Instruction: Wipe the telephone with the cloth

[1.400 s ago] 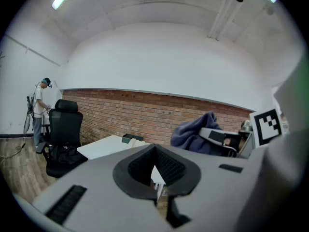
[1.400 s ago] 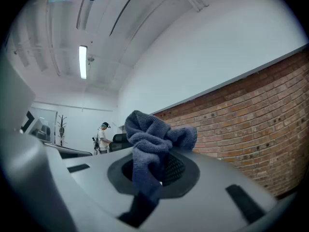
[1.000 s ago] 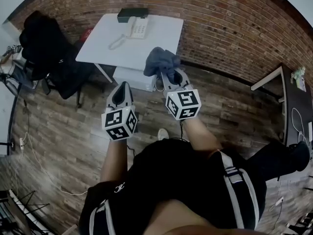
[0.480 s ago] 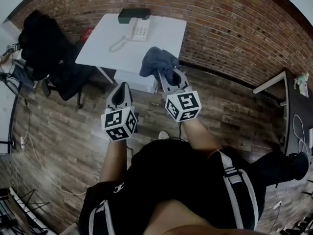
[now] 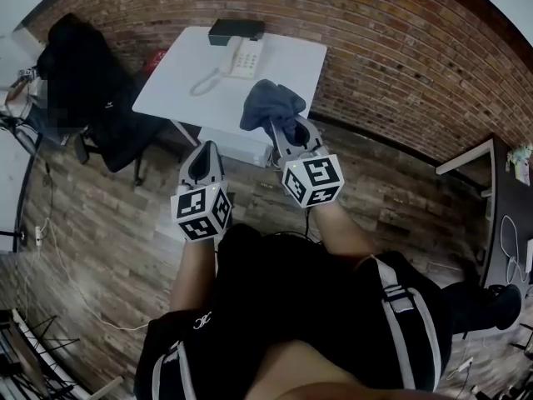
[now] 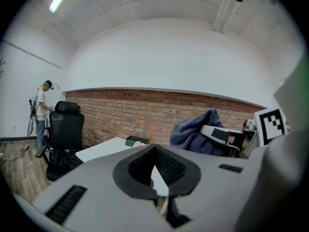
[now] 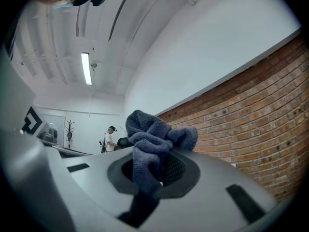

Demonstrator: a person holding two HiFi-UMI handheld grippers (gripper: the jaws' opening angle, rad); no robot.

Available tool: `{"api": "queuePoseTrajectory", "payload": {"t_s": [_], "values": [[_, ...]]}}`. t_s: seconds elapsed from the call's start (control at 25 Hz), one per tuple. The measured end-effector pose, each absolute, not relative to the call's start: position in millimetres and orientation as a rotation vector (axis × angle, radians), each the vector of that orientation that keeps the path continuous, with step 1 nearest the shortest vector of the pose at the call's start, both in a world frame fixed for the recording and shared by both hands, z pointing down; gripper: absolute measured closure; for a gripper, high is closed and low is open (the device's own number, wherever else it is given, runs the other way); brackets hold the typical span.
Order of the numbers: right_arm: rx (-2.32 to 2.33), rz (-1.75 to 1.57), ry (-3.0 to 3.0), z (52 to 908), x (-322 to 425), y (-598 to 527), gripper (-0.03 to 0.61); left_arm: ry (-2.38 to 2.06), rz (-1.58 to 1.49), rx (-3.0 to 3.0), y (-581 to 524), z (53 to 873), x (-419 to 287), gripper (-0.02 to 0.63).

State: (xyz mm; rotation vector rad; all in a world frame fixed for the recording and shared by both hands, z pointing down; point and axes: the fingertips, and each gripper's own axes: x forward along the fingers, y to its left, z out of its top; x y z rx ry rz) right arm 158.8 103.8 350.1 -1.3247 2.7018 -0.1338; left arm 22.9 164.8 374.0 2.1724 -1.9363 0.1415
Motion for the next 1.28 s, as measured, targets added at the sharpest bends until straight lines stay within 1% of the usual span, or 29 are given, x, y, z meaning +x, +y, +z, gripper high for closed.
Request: {"api": "queuePoseTrajectory", "payload": {"t_s": [0.32, 0.8, 1.04, 1.28], "values": [[-1.302, -0.11, 2.712, 352, 142, 70, 0.554, -1.947, 0.141, 2.158, 129, 379, 9, 0.617], [-1.349, -0.111, 2.72, 357, 116, -25, 0.554, -1.883, 0.124, 2.192, 30, 385, -14, 0.617], [-1.408, -0.121, 2.692, 353, 97, -90, 0.554, -1.827, 0.142, 2.225, -37, 382, -38, 0.617], [-1.482, -0.113, 2.657, 344, 65, -155, 0.554, -1.785, 0.147, 2.259, -105, 375, -80, 0.617]]}}
